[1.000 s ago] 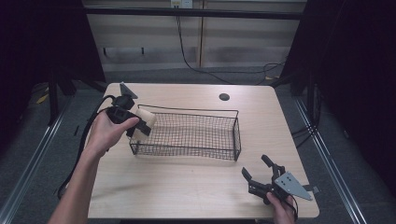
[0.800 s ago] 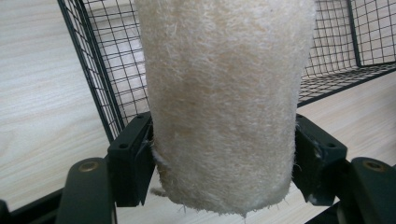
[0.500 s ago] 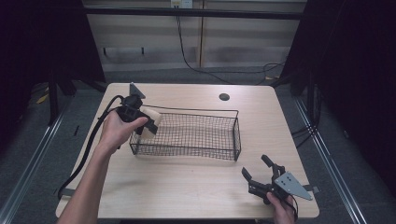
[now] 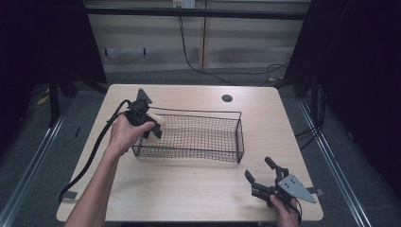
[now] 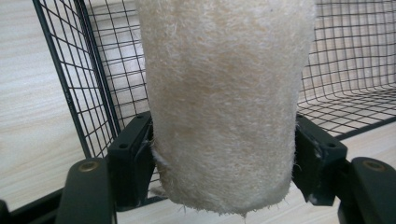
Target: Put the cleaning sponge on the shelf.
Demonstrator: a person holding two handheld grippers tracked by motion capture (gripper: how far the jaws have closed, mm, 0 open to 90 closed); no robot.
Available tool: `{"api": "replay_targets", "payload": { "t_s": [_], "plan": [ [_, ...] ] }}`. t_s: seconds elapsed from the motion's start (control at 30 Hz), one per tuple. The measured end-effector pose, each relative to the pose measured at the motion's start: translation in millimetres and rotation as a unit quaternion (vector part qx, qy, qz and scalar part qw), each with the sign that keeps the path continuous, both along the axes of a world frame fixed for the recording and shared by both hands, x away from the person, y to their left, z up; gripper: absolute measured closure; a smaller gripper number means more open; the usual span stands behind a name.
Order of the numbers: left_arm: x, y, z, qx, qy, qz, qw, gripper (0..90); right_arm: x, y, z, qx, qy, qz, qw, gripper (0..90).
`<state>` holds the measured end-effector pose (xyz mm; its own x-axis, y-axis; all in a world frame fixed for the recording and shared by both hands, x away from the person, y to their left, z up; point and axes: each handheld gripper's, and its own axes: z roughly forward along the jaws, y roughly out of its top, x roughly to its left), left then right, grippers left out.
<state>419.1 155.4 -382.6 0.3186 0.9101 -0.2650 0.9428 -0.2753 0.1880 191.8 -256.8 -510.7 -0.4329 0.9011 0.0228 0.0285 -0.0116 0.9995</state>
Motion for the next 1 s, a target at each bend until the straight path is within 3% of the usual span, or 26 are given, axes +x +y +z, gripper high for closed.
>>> {"api": "replay_targets", "payload": {
  "t_s": [0.27, 0.6, 1.0],
  "plan": [
    [0.0, -1.8, -10.6, 0.017, -0.003, 0.003, 0.9999, 31.8, 0.2, -0.1, 0.0, -0.001, 0.000, 0.001, 1.0000, 13.0],
    [0.4, -1.1, -24.6, 0.017, 0.017, 0.007, 0.9997, 31.7, 0.3, -0.1, 0.1, -0.001, 0.001, 0.002, 1.0000, 12.9],
    [0.4, -1.7, -38.3, 0.022, 0.023, 0.018, 0.9993, 31.6, 0.2, 0.0, 0.1, -0.001, 0.001, 0.001, 1.0000, 13.0]
  ]
}}
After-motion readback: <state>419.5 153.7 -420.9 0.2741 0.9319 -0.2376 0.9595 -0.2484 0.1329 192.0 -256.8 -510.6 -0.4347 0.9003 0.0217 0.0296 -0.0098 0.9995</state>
